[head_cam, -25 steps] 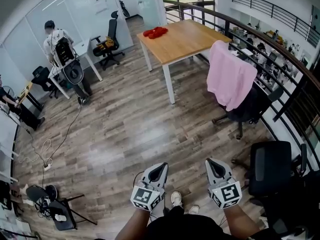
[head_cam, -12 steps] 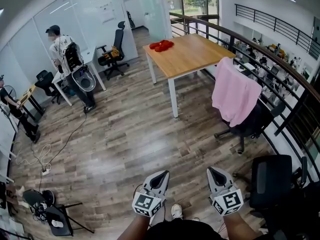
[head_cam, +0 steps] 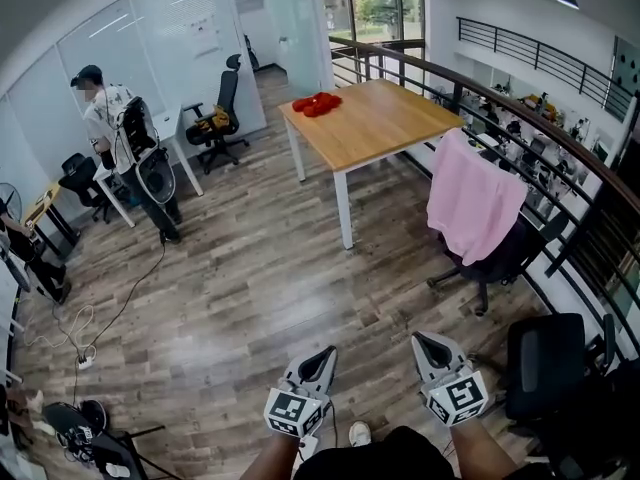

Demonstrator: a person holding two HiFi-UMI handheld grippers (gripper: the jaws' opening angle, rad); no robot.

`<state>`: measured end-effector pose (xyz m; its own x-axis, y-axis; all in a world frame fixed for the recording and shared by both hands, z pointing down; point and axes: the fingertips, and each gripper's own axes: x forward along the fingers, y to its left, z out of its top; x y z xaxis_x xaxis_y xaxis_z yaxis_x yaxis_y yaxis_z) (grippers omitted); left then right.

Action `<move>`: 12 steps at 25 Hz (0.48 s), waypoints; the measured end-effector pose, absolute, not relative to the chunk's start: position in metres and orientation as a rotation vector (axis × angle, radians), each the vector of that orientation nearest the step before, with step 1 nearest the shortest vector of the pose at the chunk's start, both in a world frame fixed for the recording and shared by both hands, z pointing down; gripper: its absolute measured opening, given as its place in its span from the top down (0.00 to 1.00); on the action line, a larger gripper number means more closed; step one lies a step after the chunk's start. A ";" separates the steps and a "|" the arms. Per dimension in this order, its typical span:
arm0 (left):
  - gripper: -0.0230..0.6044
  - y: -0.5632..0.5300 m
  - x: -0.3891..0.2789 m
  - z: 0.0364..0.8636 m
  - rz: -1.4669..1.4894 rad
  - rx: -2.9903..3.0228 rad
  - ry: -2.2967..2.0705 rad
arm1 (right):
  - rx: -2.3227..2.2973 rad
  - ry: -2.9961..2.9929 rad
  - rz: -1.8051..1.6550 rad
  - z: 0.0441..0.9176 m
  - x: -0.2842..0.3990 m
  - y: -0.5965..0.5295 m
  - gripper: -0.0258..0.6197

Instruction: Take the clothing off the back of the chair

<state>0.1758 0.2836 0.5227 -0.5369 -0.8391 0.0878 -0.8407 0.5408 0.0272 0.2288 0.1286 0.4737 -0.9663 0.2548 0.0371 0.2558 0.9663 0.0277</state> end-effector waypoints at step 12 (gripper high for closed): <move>0.94 0.286 0.124 0.532 -0.007 1.426 -2.679 | -0.376 -3.056 -0.015 0.481 0.193 0.128 0.95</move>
